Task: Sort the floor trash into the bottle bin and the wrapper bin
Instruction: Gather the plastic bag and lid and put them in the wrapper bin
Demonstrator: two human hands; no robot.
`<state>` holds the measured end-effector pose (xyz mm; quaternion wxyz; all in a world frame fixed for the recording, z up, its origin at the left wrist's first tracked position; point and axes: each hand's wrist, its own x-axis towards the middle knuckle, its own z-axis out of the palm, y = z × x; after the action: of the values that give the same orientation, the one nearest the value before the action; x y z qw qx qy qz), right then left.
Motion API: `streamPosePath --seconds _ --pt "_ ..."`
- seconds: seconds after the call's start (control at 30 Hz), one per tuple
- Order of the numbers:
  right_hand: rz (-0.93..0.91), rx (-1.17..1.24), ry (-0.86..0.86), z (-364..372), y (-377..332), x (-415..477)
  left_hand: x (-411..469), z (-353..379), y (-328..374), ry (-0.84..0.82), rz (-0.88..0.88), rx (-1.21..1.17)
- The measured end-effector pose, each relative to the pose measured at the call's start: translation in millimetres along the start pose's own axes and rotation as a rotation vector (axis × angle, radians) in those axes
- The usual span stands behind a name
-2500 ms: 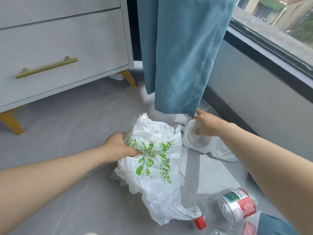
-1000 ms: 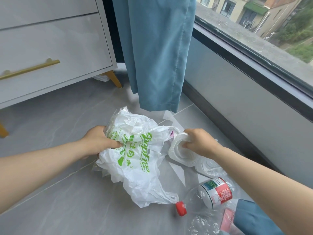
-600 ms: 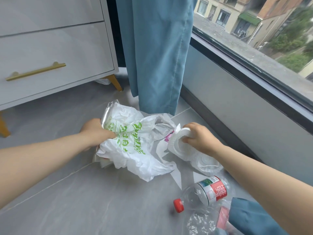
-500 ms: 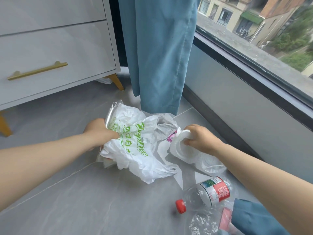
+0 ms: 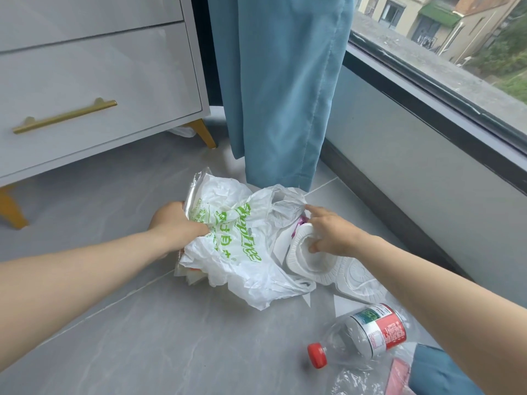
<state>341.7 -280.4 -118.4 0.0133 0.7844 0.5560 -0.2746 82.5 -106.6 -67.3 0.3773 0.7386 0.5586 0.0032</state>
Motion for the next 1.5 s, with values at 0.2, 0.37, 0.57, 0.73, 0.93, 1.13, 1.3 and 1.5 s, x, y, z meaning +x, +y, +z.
streamPosePath --seconds 0.2,0.37,0.57,0.73,0.93,1.13,1.3,1.5 --pt "0.019 -0.036 0.013 2.1 -7.4 5.5 0.2 0.8 0.1 -0.004 -0.007 -0.012" --pt "0.097 0.008 0.075 1.7 -14.9 -9.4 -3.8 0.9 3.6 0.001 -0.005 -0.021" --pt "0.185 0.275 0.146 0.3 -7.5 -33.4 -10.0 -3.3 9.1 0.019 -0.007 -0.046" --pt "0.228 0.457 0.283 -29.5 0.6 -58.9 -25.4 -9.9 23.5 0.048 0.003 -0.150" --pt "0.217 0.550 0.529 -93.0 -17.1 -108.0 -51.8 -15.5 62.1 -0.043 0.149 -0.074" --pt "0.215 0.553 0.688 -127.2 -31.9 -160.8 -72.5 -11.1 123.4 -0.046 0.284 -0.069" --pt "0.254 0.560 0.845 -177.0 -36.2 -193.5 -83.9 -16.4 187.2 -0.106 0.431 -0.048" --pt "0.399 0.575 0.974 -256.5 -61.0 -238.3 -122.9 -80.2 269.9 -0.081 0.478 -0.020"
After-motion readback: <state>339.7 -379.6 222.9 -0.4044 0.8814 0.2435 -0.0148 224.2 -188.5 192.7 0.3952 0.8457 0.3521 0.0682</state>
